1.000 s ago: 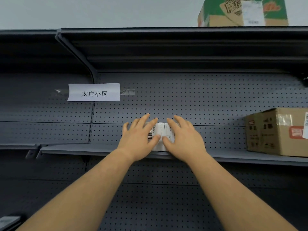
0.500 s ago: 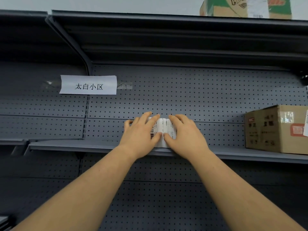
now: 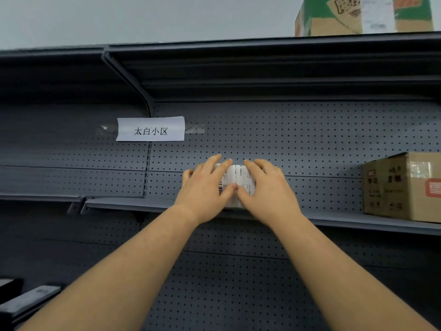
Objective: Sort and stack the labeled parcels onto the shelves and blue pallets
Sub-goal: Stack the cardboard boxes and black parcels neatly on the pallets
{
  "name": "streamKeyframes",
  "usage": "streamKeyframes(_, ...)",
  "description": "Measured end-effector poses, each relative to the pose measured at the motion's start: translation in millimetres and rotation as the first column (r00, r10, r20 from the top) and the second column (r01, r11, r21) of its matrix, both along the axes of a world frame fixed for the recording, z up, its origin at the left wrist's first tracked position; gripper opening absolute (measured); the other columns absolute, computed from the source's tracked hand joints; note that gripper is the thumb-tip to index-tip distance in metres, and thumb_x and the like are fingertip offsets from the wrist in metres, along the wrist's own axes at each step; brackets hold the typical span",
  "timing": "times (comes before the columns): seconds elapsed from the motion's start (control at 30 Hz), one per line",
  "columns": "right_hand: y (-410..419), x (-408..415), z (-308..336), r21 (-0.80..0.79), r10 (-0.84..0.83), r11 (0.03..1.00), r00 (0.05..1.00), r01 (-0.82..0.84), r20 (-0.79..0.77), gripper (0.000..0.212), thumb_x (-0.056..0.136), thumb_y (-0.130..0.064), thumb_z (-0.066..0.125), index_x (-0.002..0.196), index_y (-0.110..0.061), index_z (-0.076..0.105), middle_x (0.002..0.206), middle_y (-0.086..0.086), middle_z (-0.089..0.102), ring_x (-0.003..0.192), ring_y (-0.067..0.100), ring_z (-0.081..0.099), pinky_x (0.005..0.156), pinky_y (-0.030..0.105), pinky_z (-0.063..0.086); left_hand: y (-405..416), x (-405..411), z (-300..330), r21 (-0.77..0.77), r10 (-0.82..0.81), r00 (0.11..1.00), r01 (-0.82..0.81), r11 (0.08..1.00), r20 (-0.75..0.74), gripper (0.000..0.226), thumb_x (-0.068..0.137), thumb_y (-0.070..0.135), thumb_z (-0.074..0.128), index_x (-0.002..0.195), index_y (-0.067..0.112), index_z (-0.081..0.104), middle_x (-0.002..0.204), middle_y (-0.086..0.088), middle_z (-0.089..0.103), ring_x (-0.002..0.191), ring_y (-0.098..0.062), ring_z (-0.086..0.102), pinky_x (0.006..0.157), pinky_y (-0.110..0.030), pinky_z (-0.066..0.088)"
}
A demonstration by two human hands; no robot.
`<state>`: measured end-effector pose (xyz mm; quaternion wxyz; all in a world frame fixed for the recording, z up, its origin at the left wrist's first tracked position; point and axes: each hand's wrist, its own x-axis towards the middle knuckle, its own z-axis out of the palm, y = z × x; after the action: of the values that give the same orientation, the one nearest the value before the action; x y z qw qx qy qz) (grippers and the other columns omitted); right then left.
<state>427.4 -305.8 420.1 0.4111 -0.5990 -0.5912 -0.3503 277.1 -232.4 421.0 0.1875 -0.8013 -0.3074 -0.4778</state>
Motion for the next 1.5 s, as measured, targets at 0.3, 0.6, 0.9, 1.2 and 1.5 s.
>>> streamKeyframes(0.3,-36,-28,-8,0.02,0.019,1.0,1.0,-0.019,-0.001,0.064,0.09,-0.047,0.053,0.148,-0.029,0.032,0.15,-0.007,0.03,0.137,0.014,0.023,0.097,0.04,0.044,-36,-27,-10,0.013,-0.013,1.0,0.012,1.0,0.024,0.057,0.096,0.053,0.04,0.149,0.036,0.025,0.158,0.008,0.019,0.14,-0.015,0.026,0.114,-0.046,0.012)
streamKeyframes(0.6,-65,-83,-34,0.002,-0.019,1.0,1.0,0.019,-0.01,0.065,0.09,-0.045,0.053,0.149,-0.028,0.03,0.151,-0.008,0.029,0.138,0.012,0.021,0.1,0.036,0.04,-52,-81,-30,-0.008,-0.082,0.997,0.082,0.997,-0.007,0.057,0.096,0.054,0.038,0.149,0.038,0.024,0.159,0.009,0.014,0.141,-0.011,0.024,0.114,-0.045,0.013)
streamKeyframes(0.9,-78,-152,-78,-0.087,-0.077,0.994,0.995,0.072,-0.062,0.066,0.09,-0.045,0.053,0.149,-0.027,0.028,0.152,-0.006,0.027,0.138,0.014,0.019,0.101,0.034,0.039,-56,-148,-73,-0.104,-0.15,0.986,0.142,0.984,-0.075,0.057,0.097,0.054,0.036,0.149,0.038,0.022,0.16,0.011,0.009,0.142,-0.009,0.021,0.115,-0.043,0.011)
streamKeyframes(1.2,-80,-188,-110,-0.17,-0.122,0.98,0.99,0.107,-0.075,0.065,0.091,-0.046,0.051,0.149,-0.028,0.028,0.153,-0.008,0.025,0.139,0.013,0.018,0.098,0.033,0.042,-52,-180,-114,-0.199,-0.204,0.976,0.186,0.962,-0.071,0.057,0.097,0.054,0.038,0.15,0.038,0.023,0.16,0.011,0.01,0.142,-0.009,0.021,0.115,-0.042,0.01)
streamKeyframes(1.5,-64,-194,-148,-0.246,-0.09,0.968,0.987,0.055,-0.13,0.066,0.091,-0.048,0.05,0.149,-0.027,0.028,0.153,-0.008,0.025,0.138,0.013,0.018,0.092,0.034,0.046,-47,-188,-145,-0.271,-0.147,0.982,0.11,0.956,-0.121,0.058,0.096,0.053,0.038,0.15,0.038,0.023,0.16,0.01,0.009,0.142,-0.01,0.021,0.115,-0.041,0.009)
